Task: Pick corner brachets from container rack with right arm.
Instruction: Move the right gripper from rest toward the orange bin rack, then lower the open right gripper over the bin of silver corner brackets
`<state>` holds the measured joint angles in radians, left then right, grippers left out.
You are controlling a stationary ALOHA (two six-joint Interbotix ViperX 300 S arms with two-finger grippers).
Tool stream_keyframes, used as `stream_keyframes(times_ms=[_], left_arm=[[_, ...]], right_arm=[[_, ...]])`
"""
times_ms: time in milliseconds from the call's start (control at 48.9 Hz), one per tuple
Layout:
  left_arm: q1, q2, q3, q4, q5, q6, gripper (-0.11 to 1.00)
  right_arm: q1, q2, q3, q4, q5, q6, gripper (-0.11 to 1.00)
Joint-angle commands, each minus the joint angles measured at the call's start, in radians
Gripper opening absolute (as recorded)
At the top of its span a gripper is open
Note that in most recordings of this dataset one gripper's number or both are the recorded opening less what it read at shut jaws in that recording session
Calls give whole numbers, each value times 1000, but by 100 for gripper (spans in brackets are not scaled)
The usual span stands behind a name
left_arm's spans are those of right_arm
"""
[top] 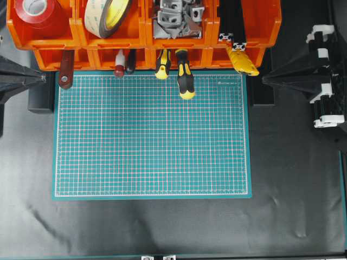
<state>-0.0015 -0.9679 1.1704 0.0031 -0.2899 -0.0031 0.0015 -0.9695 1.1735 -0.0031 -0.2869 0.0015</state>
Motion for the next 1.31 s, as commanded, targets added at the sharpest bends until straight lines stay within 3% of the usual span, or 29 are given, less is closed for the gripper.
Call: stream_keyframes(times_ms=[0,61,123,286,450,593,920,1083,1288], left_arm=[[6,18,-48,31,37,-21,6],[6,20,-83,32,86,-35,4],[6,23,-123,34,143,-41,0],[2,25,-230,34,334,-38,0],[6,25,-325,35,537,-40,0],[-2,34,-383,35,638,-40,0],[-14,44,-399,35,723,-38,0],[-15,46,-399,35,749,-38,0],[-20,46,-399,35,750,-43,0]], right_arm=[[-6,15,-12,3,-5,5,1],[-5,14,-14,11,28,12,5],[-5,9,-32,12,100,32,-1],[-6,14,-129,12,279,101,-1],[-14,60,-288,8,541,172,-1],[-14,140,-463,-20,782,175,-1],[-43,408,-902,-123,1201,169,-1],[-67,558,-1095,-192,1394,130,-1],[-100,672,-1224,-206,1431,69,-1]])
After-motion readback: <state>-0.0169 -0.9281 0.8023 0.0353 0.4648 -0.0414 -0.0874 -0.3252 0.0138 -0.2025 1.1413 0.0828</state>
